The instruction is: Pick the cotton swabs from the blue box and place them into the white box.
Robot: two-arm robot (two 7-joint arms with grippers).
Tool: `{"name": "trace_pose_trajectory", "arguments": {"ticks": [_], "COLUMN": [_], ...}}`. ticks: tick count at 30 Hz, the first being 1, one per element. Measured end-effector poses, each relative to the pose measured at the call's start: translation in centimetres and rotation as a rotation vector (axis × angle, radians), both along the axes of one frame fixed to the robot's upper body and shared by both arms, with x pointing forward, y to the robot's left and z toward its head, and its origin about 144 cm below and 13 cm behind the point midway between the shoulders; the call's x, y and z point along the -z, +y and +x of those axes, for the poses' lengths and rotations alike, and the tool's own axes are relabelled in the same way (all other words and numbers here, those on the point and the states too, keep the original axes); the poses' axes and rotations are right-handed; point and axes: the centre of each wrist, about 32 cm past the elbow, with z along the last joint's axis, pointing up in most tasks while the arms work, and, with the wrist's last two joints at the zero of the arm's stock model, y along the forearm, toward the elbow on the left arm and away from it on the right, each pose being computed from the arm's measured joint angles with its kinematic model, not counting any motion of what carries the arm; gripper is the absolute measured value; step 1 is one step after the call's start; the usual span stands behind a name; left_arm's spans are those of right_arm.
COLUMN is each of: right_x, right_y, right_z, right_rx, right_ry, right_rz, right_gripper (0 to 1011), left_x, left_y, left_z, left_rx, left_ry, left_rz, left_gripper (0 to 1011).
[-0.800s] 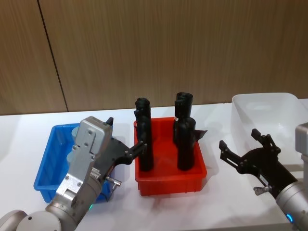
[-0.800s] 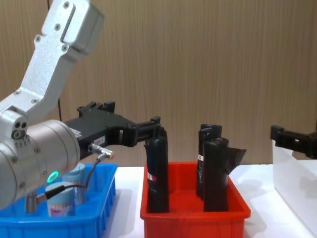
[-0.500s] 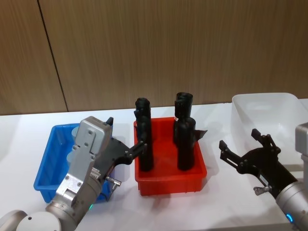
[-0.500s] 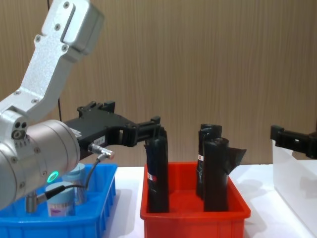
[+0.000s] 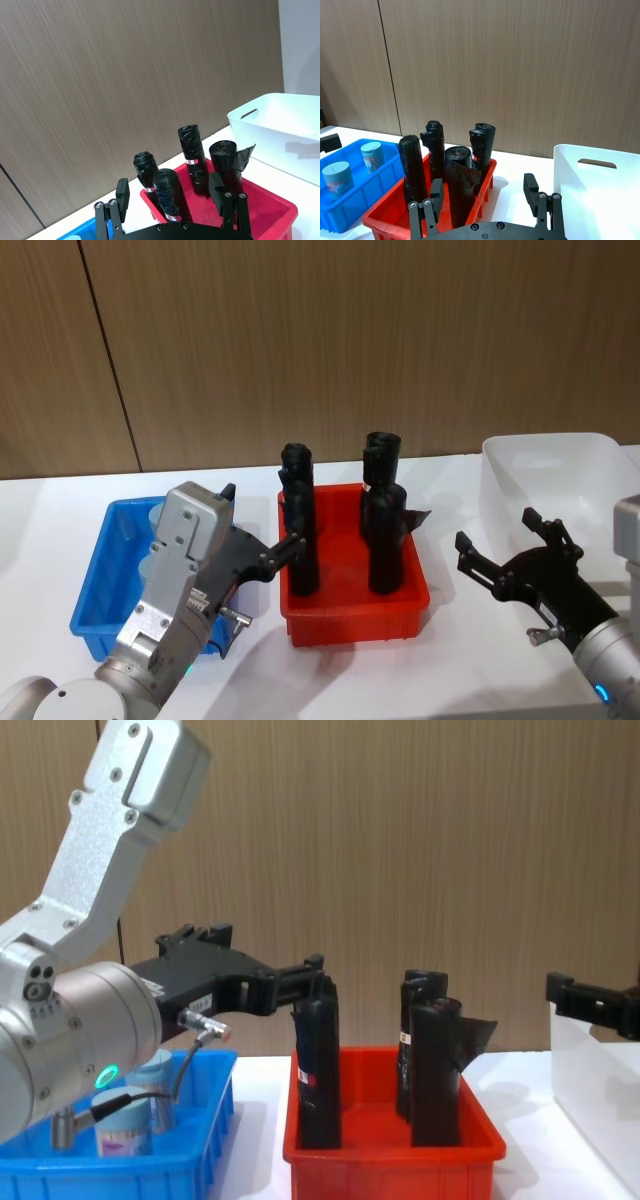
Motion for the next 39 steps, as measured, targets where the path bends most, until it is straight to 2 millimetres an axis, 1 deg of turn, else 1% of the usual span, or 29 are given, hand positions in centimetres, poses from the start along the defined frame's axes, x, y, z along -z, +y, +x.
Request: {"name": "trace_pose_trajectory", "arguments": {"ticks": [16,28,39], "right_x": [0.0,0.0,0.0], "right_y": [0.0,0.0,0.0], "right_z": [0.0,0.0,0.0], "right_rx": [0.0,0.0,0.0], "right_ry": [0.0,0.0,0.0], "right_rz": [0.0,0.0,0.0], "right_gripper": [1001,1002,1001], "left_x": [0.0,-0.6,-1.1], "left_y": [0.1,1.3,2.4], "left_z": [0.0,-0.2,-0.1], "left_rx": [-0.002,-0.057,-0.158], "left_ry": [0.0,0.025,0.093], "left_rz": [0.003,0.026,0.009], "left_gripper": [1003,1003,1003]}}
